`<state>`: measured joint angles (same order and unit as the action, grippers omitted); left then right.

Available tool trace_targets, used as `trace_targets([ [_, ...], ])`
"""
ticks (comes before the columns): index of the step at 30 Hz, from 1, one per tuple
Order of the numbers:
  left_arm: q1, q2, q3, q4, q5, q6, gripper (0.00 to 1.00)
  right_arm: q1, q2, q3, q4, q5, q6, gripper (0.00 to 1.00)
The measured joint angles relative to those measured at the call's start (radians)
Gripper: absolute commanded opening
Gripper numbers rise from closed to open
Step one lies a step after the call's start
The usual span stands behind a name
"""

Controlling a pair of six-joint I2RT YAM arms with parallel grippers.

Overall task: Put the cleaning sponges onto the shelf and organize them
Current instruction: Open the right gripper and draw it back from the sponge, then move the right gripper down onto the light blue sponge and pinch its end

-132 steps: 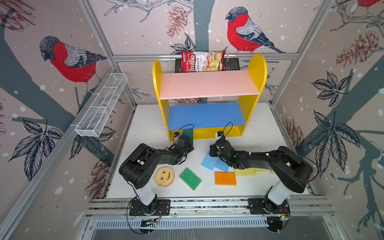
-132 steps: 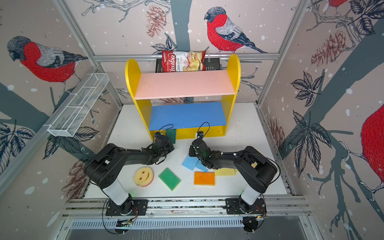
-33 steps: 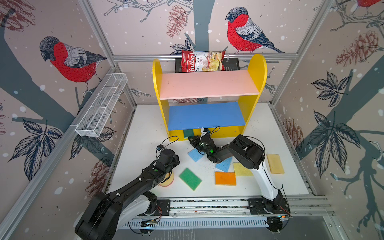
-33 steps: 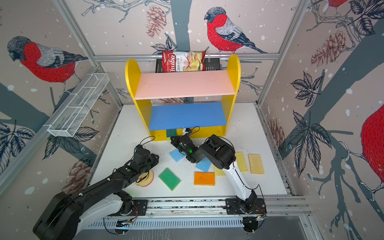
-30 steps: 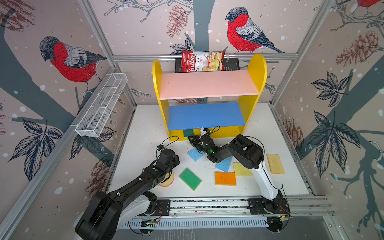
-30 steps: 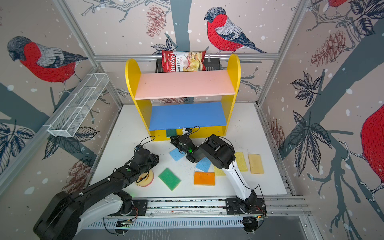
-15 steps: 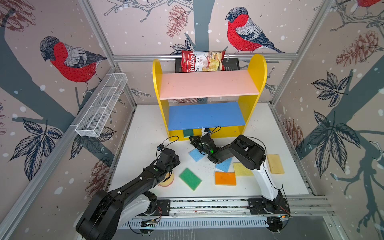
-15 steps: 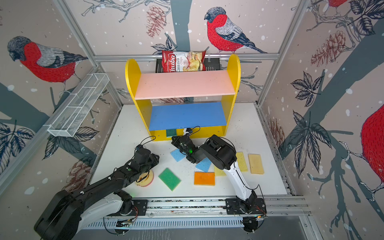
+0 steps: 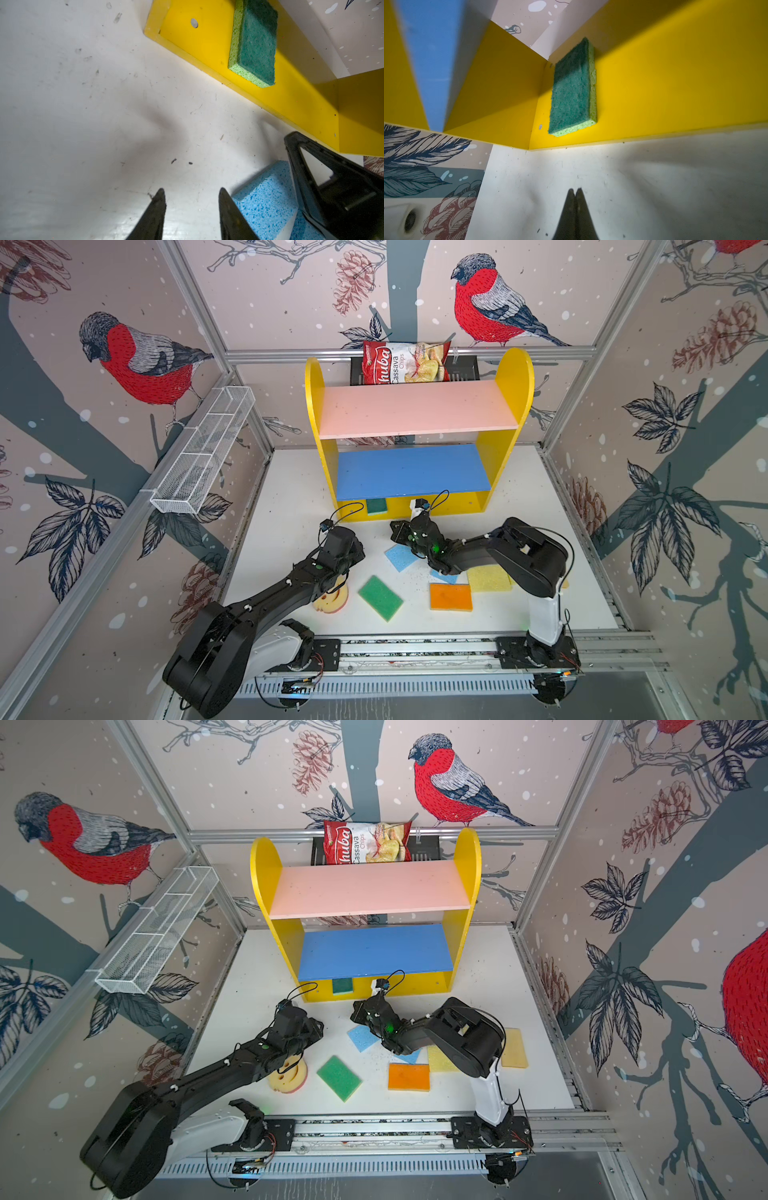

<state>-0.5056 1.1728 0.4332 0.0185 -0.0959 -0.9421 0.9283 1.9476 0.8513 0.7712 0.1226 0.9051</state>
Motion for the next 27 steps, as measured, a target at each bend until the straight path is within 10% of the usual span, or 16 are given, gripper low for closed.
trace_targets([
  [20,-0.108,0.174,0.119,0.075,0.098,0.025,0.59,0.14,-0.378,-0.291,-0.322,0.013,-0.199,0.28],
  [27,-0.158,0.198,0.121,0.076,0.055,-0.024,0.43,0.157,-0.436,-0.332,-0.392,0.054,-0.168,0.27],
])
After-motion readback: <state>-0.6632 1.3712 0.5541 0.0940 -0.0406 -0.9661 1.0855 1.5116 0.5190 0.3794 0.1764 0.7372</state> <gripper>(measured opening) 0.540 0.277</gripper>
